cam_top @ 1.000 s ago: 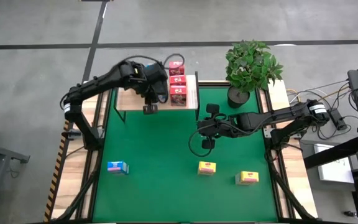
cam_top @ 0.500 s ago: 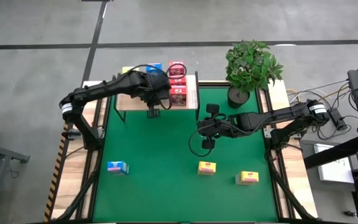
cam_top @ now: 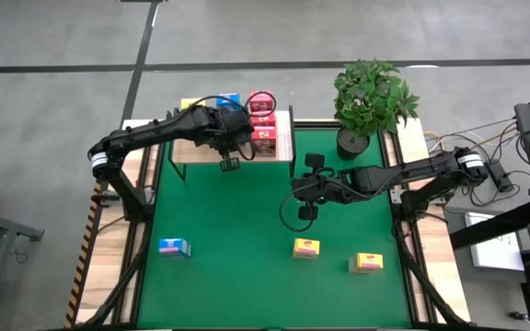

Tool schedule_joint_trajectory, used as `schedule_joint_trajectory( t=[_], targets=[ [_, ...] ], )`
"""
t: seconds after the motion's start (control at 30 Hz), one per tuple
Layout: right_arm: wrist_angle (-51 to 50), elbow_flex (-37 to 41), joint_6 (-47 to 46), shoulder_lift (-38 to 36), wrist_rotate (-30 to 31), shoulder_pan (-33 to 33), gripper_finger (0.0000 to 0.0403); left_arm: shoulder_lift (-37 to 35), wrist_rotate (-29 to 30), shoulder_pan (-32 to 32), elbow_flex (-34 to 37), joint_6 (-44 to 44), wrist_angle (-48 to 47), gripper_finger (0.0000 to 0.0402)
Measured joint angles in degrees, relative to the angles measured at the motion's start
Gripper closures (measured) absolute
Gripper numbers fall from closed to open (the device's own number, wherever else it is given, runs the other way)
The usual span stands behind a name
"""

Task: Stack cereal on shelf
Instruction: Put the center blue cereal on the shelf

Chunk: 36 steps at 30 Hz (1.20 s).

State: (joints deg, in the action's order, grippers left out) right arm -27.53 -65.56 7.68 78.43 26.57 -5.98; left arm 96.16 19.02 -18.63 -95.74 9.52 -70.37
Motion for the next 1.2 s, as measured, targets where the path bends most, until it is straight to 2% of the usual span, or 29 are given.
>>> schedule_joint_trajectory(
  t=[0.13,0.33,0.5,0.67,0.87,1.2],
  targets=[
    [0.0,0.0,0.0,-0.01,0.02,0.0,0.039,-0.11,-2.53,0.12,0.0,0.72,-0.01,0.04],
    [0.0,0.0,0.0,0.0,0.01,0.01,0.039,-1.42,-16.92,0.72,-3.08,6.19,-3.19,0.04],
    [0.0,0.0,0.0,-0.02,0.0,0.0,0.039,-2.52,-17.41,0.49,-7.58,10.56,-4.08,0.0396],
    [0.02,0.0,-0.02,-0.02,0.0,0.0,0.039,-4.33,-17.51,-1.29,-11.61,14.64,-3.58,0.0375],
    [0.25,0.0,-0.01,-0.02,0.01,0.01,0.039,-4.81,-17.5,-4.92,-13.28,16.42,-2.42,0.032],
    [0.39,0.0,0.0,-0.02,0.01,0.01,0.039,-4.7,-18.47,-11.47,-12.44,18.05,-0.66,0.0188]
  ],
)
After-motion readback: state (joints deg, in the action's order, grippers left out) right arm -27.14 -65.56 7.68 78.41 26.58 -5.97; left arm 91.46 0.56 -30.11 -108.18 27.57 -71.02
